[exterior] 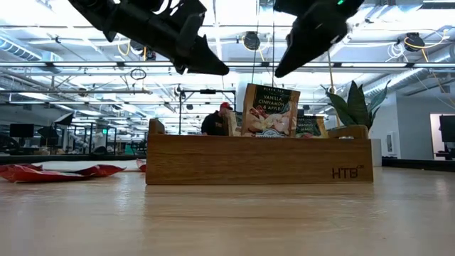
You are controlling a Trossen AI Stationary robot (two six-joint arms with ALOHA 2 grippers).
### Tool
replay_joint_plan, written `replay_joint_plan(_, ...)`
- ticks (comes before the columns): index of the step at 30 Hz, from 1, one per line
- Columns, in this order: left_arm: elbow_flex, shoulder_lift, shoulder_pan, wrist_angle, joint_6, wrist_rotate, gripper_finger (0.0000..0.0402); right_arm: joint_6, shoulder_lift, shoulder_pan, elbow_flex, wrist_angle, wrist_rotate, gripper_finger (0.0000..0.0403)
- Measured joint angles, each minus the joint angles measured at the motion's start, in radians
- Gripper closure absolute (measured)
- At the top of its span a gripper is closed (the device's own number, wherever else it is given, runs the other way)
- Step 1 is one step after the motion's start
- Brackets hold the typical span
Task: Pick & Place Tea
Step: Put the top yellow tea bag into the right section of the wooden organizer
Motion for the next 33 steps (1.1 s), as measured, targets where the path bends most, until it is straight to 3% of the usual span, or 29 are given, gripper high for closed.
replay_joint_plan(6, -0.003, 0.0, 0.017, -0.015, 0.007, 0.0, 0.0366, -0.092, 0.053, -0.237, 0.0, 0.085, -0.049, 0.0246)
replay_joint_plan(12, -0.02, 0.0, 0.046, -0.022, 0.011, -0.001, 0.0366, -0.107, 0.267, -0.415, 0.079, 0.061, -0.235, 0.0179)
replay_joint_plan(20, -0.023, 0.0, 0.083, -0.044, 0.007, -0.001, 0.0366, -0.14, 0.498, -0.497, 0.209, -0.013, -0.298, 0.0173)
replay_joint_plan(33, -0.023, 0.0, 0.123, -0.061, -0.004, -0.001, 0.0366, -0.14, 0.565, -0.563, 0.226, 0.012, -0.325, 0.0186)
